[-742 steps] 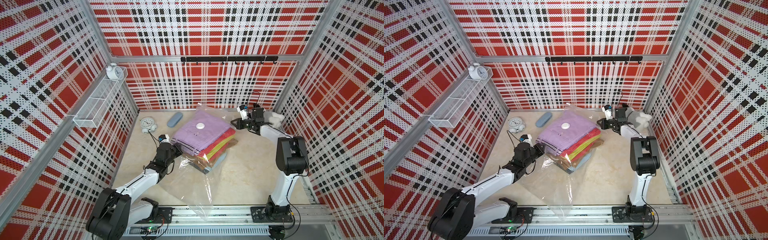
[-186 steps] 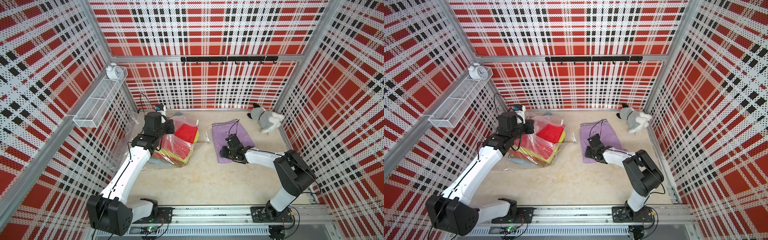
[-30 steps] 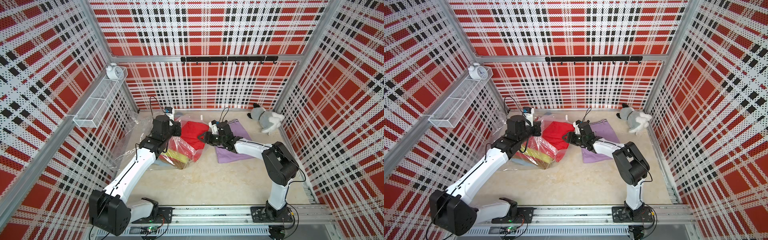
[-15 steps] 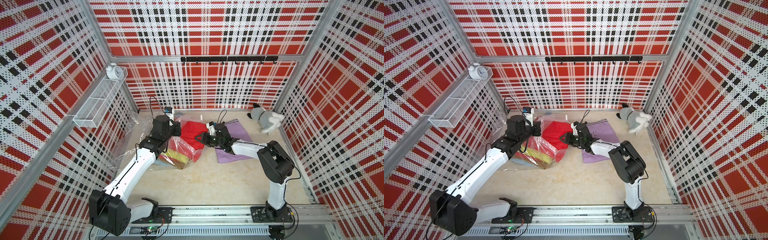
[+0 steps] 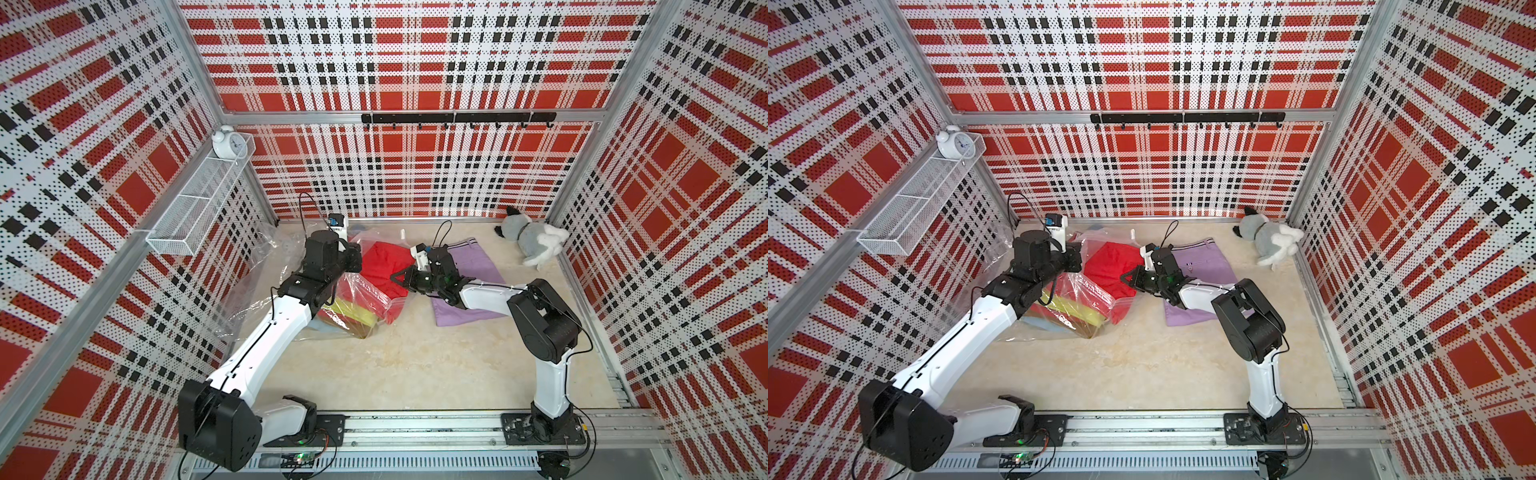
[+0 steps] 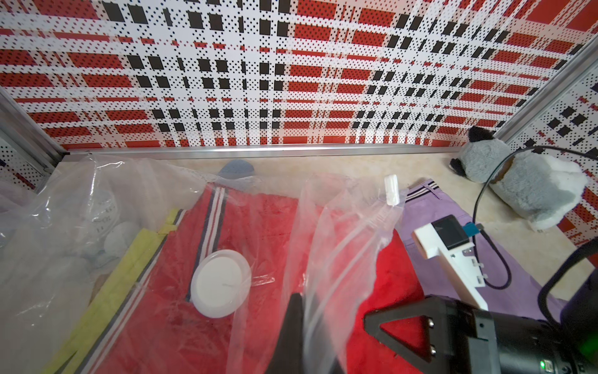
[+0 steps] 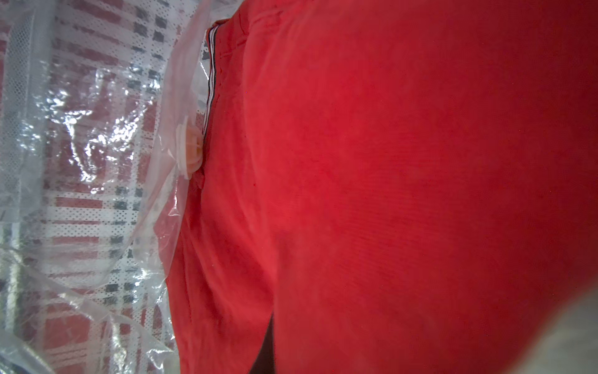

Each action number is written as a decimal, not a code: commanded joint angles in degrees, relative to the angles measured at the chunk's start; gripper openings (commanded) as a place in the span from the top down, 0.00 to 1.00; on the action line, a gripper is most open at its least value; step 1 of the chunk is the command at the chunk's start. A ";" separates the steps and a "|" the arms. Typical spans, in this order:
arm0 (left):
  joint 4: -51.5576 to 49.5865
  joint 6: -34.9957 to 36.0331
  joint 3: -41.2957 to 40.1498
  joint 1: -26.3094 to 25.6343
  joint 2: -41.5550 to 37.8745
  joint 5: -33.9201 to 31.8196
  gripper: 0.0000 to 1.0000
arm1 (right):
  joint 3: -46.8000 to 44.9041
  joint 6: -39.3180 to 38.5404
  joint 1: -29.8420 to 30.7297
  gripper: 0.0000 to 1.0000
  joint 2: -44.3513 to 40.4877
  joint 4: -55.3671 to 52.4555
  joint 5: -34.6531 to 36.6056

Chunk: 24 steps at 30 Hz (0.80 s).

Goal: Take the trousers out of the vacuum bag
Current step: Take out the trousers from the vacuum bag.

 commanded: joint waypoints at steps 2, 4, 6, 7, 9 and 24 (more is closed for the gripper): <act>2.95 0.00 0.34 0.86 0.75 -0.51 1.00 | 2.21 -7.84 0.71 1.00 -5.39 -5.56 0.17; 3.40 -0.21 0.05 0.86 1.04 -0.46 1.00 | 4.00 -11.21 0.71 1.00 -6.74 -9.20 0.25; 3.88 -0.33 -0.47 0.77 1.51 -0.53 1.00 | 5.71 -14.39 0.71 1.00 -8.20 -12.76 0.26; 4.25 -0.34 -0.80 0.80 1.65 -0.65 1.00 | 6.56 -15.92 0.71 1.00 -8.96 -14.61 0.26; 4.84 -0.60 -1.41 0.85 1.95 -0.82 1.00 | 8.33 -18.34 0.71 1.00 -10.22 -17.95 0.17; 9.09 -0.78 -4.26 -0.02 1.20 -0.48 1.00 | 13.79 -26.33 -3.08 1.00 -21.97 -28.95 -0.27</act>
